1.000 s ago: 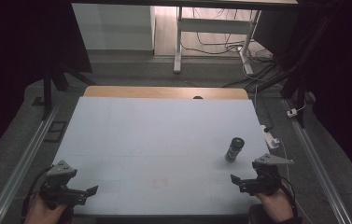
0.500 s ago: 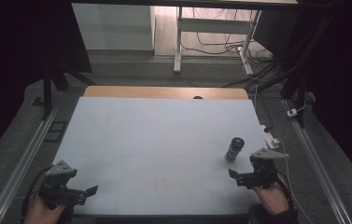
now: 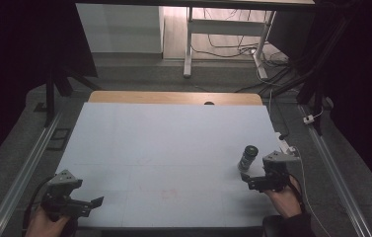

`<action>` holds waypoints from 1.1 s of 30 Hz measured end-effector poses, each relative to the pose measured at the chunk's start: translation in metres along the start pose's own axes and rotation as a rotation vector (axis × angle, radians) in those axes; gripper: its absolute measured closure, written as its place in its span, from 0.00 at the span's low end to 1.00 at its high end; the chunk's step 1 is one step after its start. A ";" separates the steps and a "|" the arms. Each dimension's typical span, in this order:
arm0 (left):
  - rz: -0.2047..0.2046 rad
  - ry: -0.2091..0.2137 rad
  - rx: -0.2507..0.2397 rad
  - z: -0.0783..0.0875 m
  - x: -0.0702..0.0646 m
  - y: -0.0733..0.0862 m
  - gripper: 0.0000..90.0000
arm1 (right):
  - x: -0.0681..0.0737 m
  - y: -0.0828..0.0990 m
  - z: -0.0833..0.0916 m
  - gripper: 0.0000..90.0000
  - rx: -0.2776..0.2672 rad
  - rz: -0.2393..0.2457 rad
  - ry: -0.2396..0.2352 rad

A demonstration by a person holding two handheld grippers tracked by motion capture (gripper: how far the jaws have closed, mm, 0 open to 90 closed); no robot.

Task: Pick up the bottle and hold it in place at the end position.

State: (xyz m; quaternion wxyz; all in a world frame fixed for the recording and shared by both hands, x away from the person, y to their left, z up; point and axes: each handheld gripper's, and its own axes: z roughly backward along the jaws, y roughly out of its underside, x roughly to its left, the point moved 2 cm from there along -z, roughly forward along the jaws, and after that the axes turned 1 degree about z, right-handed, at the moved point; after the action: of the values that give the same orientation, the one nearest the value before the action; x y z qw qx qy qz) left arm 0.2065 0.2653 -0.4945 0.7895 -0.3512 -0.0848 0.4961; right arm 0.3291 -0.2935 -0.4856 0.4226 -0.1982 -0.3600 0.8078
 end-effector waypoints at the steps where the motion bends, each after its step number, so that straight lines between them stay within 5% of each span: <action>1: 0.001 0.000 0.000 0.000 0.000 0.000 0.00 | -0.001 0.000 -0.003 0.00 0.002 0.004 0.001; 18: 0.011 0.002 0.003 0.000 0.001 0.000 0.00 | -0.022 -0.004 -0.036 0.00 0.044 -0.014 -0.009; 24: 0.014 0.003 0.003 0.000 0.001 0.000 0.00 | -0.021 -0.004 -0.044 0.00 0.062 0.021 -0.008; 33: 0.012 0.003 0.002 0.000 0.001 0.000 0.00 | -0.019 -0.007 -0.049 0.27 0.068 0.086 0.017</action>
State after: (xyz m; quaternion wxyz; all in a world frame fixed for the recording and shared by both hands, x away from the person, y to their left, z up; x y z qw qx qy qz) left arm 0.2072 0.2661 -0.4949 0.7870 -0.3517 -0.0809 0.5003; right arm 0.3743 -0.2863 -0.5131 0.3971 -0.2057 -0.3201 0.8352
